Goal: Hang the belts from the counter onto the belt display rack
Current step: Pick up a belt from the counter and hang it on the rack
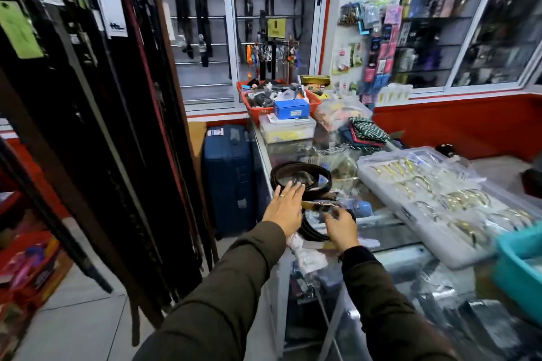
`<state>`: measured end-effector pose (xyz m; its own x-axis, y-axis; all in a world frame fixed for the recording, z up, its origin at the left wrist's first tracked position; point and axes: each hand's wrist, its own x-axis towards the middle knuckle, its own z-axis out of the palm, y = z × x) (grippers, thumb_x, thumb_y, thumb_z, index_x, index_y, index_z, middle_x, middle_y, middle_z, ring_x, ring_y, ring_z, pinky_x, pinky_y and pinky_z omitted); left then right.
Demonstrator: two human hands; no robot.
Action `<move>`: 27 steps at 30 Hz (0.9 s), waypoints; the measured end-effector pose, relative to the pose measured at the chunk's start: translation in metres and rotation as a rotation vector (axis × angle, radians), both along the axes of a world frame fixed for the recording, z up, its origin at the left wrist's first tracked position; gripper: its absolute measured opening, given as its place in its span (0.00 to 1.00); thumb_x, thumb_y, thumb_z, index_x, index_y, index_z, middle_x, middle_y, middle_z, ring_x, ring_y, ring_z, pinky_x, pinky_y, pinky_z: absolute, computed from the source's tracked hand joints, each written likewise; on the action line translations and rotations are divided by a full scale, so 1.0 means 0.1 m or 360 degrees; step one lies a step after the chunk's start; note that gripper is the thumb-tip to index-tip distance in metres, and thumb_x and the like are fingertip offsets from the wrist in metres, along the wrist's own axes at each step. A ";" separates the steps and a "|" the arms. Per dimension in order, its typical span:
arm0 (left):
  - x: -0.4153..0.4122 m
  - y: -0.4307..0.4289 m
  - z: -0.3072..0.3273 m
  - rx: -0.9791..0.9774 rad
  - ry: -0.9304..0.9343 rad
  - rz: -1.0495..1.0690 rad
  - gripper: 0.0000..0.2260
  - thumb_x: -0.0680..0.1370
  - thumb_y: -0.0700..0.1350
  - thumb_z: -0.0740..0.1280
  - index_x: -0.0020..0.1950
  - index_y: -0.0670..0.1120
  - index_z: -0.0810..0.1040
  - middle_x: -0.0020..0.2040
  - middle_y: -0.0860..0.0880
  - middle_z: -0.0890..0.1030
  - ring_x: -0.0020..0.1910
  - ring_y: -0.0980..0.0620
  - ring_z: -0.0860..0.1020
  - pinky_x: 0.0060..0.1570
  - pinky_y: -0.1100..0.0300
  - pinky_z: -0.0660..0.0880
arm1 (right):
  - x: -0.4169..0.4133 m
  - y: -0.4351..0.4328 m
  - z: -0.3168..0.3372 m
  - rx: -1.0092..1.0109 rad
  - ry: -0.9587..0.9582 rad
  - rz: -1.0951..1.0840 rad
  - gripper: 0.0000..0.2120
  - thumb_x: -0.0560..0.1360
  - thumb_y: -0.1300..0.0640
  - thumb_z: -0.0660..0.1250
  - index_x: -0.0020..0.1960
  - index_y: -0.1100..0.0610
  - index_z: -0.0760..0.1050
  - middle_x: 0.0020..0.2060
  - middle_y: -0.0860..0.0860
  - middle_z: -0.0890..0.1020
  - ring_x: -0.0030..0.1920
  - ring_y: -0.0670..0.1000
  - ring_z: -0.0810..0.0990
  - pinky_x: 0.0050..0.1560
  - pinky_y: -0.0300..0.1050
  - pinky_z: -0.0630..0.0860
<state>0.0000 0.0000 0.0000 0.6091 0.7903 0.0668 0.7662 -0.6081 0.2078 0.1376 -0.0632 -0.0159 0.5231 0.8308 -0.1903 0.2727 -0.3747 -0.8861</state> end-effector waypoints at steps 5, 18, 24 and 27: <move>0.24 0.38 0.01 -0.0111 0.0364 0.0032 0.30 0.84 0.42 0.58 0.82 0.41 0.46 0.84 0.44 0.49 0.83 0.45 0.47 0.81 0.47 0.43 | 0.27 0.54 -0.38 -0.0061 0.0676 -0.0148 0.02 0.73 0.63 0.62 0.41 0.61 0.71 0.39 0.63 0.75 0.39 0.60 0.78 0.44 0.53 0.76; 0.30 0.42 0.10 0.0016 -0.0235 0.0056 0.17 0.82 0.48 0.64 0.70 0.46 0.76 0.64 0.44 0.81 0.62 0.40 0.79 0.60 0.48 0.76 | 0.02 0.57 -0.22 0.0332 0.1201 -0.0556 0.22 0.76 0.68 0.66 0.68 0.69 0.69 0.55 0.65 0.82 0.42 0.54 0.83 0.28 0.39 0.80; 0.08 0.16 0.21 -0.0032 -0.0826 0.0251 0.18 0.82 0.49 0.65 0.70 0.45 0.76 0.65 0.44 0.81 0.63 0.42 0.79 0.61 0.47 0.76 | -0.16 0.40 0.11 0.0784 0.1233 -0.0345 0.15 0.77 0.68 0.66 0.62 0.71 0.75 0.51 0.66 0.81 0.49 0.60 0.82 0.38 0.36 0.83; -0.10 0.03 0.30 -0.0036 -0.1066 0.0387 0.19 0.82 0.46 0.64 0.72 0.42 0.74 0.68 0.42 0.79 0.67 0.43 0.76 0.66 0.49 0.73 | -0.31 0.33 0.34 0.0873 0.1148 -0.0140 0.13 0.76 0.66 0.69 0.61 0.64 0.76 0.50 0.61 0.83 0.50 0.58 0.83 0.46 0.40 0.84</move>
<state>-0.0097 0.0027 0.0299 0.2492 0.9041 0.3471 0.5827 -0.4263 0.6919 0.1067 -0.0299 0.0184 0.4963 0.8639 -0.0857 -0.4266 0.1567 -0.8908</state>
